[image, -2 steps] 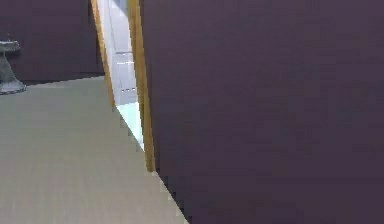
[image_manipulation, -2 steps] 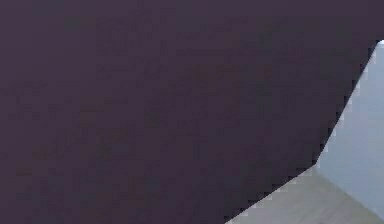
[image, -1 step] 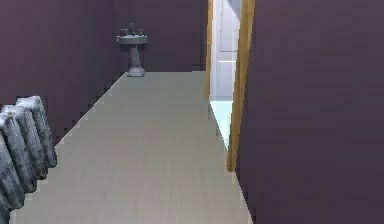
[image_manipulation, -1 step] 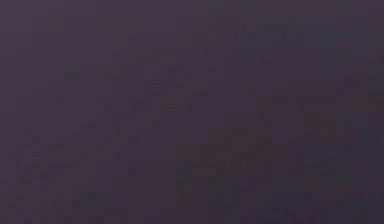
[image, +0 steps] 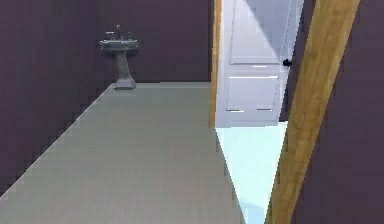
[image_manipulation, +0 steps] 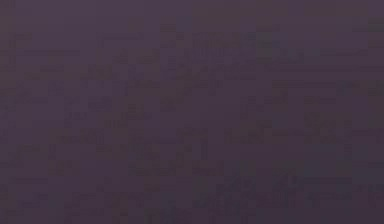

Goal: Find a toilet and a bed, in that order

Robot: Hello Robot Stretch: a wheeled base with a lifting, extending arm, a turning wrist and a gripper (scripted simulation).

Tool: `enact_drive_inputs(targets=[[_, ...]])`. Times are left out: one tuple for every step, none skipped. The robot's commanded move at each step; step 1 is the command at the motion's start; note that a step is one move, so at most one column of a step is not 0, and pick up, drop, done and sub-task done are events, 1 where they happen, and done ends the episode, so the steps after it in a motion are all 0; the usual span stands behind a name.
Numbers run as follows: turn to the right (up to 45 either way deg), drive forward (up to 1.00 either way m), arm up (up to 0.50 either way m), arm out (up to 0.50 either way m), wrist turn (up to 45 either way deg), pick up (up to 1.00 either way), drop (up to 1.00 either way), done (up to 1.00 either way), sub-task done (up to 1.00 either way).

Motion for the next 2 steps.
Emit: enact_drive_inputs(targets=[[-3.0, 0.0, 0.0, 0.0, 0.0, 0.0, 0.0, 0.0, 0.0], [-45.0, 0.0, 0.0, 0.0, 0.0, 0.0, 0.0, 0.0, 0.0]])
